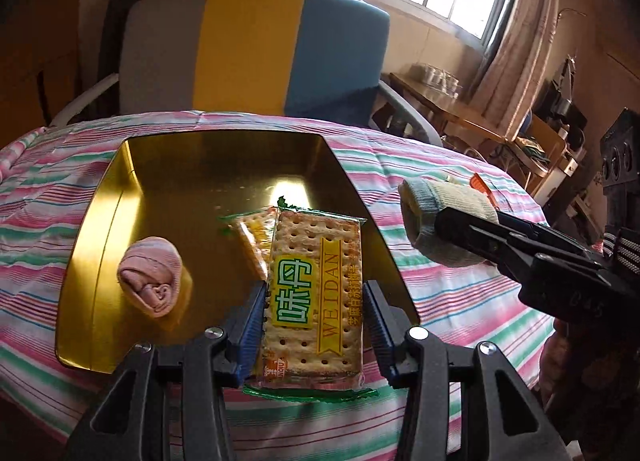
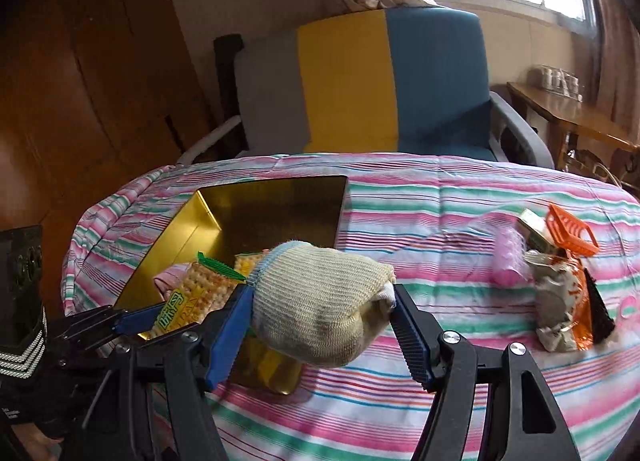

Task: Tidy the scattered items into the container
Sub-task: 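Lower cracker pack into tray and open left gripper while right carries cream sock over tray, then lower cream sock into the tin tray and open right gripper, then move left tool to orange snack bag while right tool heads toward pink rollers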

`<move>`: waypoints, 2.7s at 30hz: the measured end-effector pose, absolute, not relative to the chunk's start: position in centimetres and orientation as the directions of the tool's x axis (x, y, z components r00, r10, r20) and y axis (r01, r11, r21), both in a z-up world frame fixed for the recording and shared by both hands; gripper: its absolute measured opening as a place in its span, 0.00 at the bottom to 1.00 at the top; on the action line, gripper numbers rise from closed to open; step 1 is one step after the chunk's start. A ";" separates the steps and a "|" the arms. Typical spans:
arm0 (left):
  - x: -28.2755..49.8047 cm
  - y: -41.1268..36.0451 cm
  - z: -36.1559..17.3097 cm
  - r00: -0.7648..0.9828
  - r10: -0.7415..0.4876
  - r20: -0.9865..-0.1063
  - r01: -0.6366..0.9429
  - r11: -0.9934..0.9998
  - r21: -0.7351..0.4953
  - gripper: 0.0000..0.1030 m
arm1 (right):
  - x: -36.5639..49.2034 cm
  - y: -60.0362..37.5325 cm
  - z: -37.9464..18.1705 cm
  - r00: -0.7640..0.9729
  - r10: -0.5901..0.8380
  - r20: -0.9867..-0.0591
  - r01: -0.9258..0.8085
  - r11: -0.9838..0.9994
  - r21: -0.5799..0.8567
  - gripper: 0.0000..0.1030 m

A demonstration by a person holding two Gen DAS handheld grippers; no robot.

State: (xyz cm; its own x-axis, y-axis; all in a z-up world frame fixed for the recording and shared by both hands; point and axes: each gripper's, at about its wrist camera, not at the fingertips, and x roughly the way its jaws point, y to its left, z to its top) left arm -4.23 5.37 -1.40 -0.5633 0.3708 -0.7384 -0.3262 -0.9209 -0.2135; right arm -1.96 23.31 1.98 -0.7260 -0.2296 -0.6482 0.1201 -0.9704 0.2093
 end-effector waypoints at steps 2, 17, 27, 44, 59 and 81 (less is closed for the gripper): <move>-5.1 4.3 -2.0 -0.561 0.350 -0.750 -0.293 -0.932 -0.215 0.47 | -3.3 21.6 1.6 -0.708 -0.250 -0.660 0.142 -0.967 0.214 0.67; -9.3 2.4 -5.5 -0.518 0.265 -0.814 -0.221 -0.960 -0.172 0.47 | -9.4 16.8 -2.6 -0.603 -0.251 -0.757 0.176 -0.968 0.181 0.70; -8.2 1.4 -5.0 -0.546 0.264 -0.795 -0.179 -0.964 -0.197 0.50 | -8.1 18.1 -2.6 -0.628 -0.239 -0.741 0.141 -0.971 0.194 0.74; -0.4 10.4 -1.7 -0.476 0.504 -0.721 -0.522 -0.821 -0.229 0.54 | 0.5 32.0 -3.9 -0.681 -0.109 -0.724 -0.152 -0.946 0.286 0.84; 2.7 18.5 -6.8 -0.224 0.514 -0.828 -0.703 -0.673 -0.227 0.55 | -3.3 46.1 -3.4 -0.687 0.062 -0.724 -0.344 -0.905 0.249 0.88; 2.8 17.2 -7.6 -0.206 0.513 -0.833 -0.660 -0.701 -0.269 0.55 | 0.1 38.8 -7.5 -0.597 -0.194 -0.778 -0.070 -0.954 0.292 0.69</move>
